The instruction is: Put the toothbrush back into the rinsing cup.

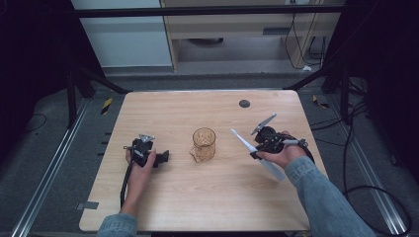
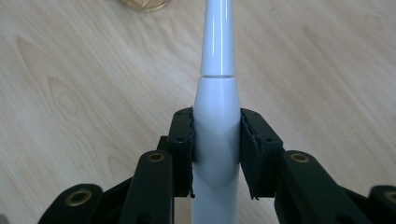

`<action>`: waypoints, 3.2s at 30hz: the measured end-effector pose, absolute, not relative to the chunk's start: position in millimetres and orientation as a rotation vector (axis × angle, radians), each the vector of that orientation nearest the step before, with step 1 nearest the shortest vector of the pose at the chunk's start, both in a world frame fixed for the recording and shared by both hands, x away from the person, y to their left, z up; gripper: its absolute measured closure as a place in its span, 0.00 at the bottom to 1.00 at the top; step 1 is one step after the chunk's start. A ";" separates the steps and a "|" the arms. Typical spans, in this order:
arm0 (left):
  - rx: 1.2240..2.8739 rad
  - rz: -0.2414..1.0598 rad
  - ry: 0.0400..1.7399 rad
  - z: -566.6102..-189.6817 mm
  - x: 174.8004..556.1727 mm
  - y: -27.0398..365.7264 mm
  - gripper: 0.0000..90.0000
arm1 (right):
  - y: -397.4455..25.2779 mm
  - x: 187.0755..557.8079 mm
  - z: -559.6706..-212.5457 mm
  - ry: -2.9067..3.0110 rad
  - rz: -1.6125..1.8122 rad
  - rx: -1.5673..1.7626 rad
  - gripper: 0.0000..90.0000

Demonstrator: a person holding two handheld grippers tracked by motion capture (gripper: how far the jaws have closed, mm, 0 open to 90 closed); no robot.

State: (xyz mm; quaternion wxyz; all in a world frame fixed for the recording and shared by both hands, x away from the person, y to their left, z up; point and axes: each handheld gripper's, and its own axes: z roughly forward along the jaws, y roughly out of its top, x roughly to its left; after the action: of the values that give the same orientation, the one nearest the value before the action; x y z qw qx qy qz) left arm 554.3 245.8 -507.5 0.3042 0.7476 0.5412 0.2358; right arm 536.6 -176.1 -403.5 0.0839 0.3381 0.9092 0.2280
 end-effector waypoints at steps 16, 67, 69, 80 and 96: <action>1.981 0.627 1.435 -507.4 555.7 245.3 0.00 | -183.0 566.4 -398.3 2.544 0.837 1.122 0.75; 1.976 0.627 1.434 -507.7 553.7 245.1 0.00 | -125.9 601.7 -350.5 2.240 1.161 1.113 0.75; 1.977 0.627 1.433 -507.7 553.7 245.1 0.00 | -121.4 602.5 -345.7 2.223 1.180 1.107 0.75; 1.978 0.627 1.434 -507.7 553.8 245.1 0.00 | -110.3 605.9 -334.5 2.164 1.222 1.087 0.75; 1.977 0.627 1.435 -507.7 553.9 245.0 0.00 | -91.8 608.3 -318.7 2.091 1.284 1.050 0.75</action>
State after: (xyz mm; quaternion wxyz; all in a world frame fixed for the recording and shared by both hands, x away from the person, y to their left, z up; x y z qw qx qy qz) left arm 553.9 245.0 -507.7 0.3047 0.7465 0.5420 0.2368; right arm 608.3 -91.8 -318.7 0.2343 0.3824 0.7617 0.4677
